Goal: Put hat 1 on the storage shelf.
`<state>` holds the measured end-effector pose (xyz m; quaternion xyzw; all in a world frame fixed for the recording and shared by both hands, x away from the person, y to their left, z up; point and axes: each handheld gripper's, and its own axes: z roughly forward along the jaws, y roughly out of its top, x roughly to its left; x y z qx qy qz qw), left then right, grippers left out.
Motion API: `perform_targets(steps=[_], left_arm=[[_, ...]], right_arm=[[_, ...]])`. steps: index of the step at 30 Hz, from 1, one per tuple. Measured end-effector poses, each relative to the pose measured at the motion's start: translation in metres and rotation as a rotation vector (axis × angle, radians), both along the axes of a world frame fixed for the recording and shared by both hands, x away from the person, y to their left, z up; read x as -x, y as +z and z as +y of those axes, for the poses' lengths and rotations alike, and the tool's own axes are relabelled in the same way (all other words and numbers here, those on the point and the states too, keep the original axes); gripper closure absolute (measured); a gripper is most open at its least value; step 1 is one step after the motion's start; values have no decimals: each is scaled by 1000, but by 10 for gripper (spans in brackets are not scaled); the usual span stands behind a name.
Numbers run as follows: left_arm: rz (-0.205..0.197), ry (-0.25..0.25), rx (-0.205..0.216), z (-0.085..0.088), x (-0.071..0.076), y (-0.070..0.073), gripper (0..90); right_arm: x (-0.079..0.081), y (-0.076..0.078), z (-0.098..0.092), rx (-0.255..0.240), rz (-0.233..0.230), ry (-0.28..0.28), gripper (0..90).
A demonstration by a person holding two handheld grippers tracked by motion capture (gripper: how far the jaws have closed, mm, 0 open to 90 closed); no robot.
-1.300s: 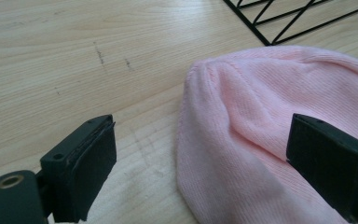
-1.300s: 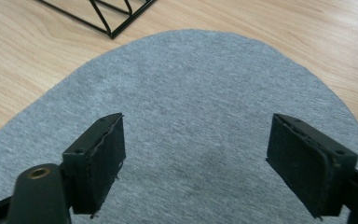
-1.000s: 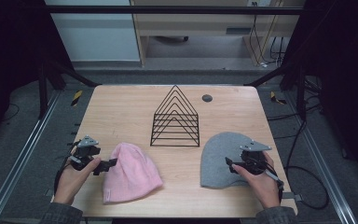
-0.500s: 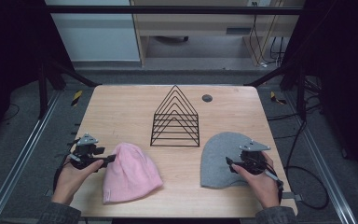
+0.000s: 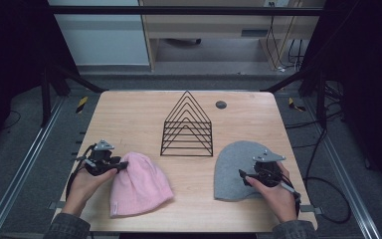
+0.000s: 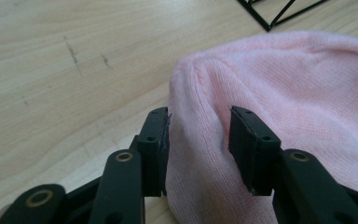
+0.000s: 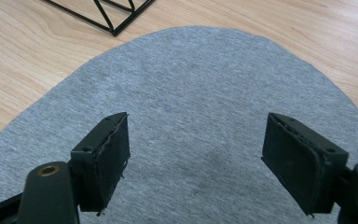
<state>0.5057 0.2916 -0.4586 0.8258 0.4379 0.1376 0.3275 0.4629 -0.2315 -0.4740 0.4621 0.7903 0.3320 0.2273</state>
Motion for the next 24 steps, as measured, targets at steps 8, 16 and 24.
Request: perform_targets(steps=[8,16,24], left_arm=[[84,-113,-64,1,-22,14,613],[120,-146,-125,-11,-33,5,645],[90,-148,-69,-15,-23,10,802]], right_arm=[[0,0,-2,0,1,1,222],[0,0,0,-2,8,2,217],[0,0,-2,-3,0,-2,216]])
